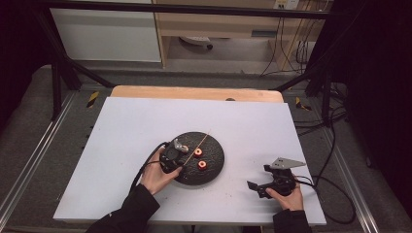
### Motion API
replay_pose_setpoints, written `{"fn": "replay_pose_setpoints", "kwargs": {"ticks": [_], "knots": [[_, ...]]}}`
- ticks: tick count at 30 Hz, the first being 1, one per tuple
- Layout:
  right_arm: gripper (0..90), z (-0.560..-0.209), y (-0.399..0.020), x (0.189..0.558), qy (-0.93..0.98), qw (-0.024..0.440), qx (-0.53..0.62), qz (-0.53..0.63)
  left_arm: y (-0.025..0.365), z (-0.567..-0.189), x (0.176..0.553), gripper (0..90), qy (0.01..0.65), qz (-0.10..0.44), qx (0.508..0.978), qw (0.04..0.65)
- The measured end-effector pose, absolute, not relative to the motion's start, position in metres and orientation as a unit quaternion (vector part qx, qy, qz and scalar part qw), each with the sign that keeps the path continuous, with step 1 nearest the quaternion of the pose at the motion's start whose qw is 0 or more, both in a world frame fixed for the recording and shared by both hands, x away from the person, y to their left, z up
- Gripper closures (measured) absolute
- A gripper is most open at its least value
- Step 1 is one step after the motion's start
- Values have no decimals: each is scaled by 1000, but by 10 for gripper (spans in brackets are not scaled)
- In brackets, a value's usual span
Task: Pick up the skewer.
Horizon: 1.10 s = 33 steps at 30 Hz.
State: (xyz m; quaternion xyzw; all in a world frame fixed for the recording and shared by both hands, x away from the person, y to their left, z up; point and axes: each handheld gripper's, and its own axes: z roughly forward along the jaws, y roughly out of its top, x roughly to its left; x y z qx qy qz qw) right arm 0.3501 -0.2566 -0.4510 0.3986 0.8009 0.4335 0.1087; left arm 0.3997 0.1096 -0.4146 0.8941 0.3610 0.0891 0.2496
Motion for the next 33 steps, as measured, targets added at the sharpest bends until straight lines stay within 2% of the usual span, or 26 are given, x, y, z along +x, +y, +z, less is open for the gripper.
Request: {"fn": "replay_pose_setpoints", "kwargs": {"ticks": [18,33], "knots": [[6,-451,-256,350,802,109,398,431,104,-415,399,872,369,101,892,241],[6,-452,-256,350,801,108,402,430,113,-410,394,880,373,103,882,271]]}}
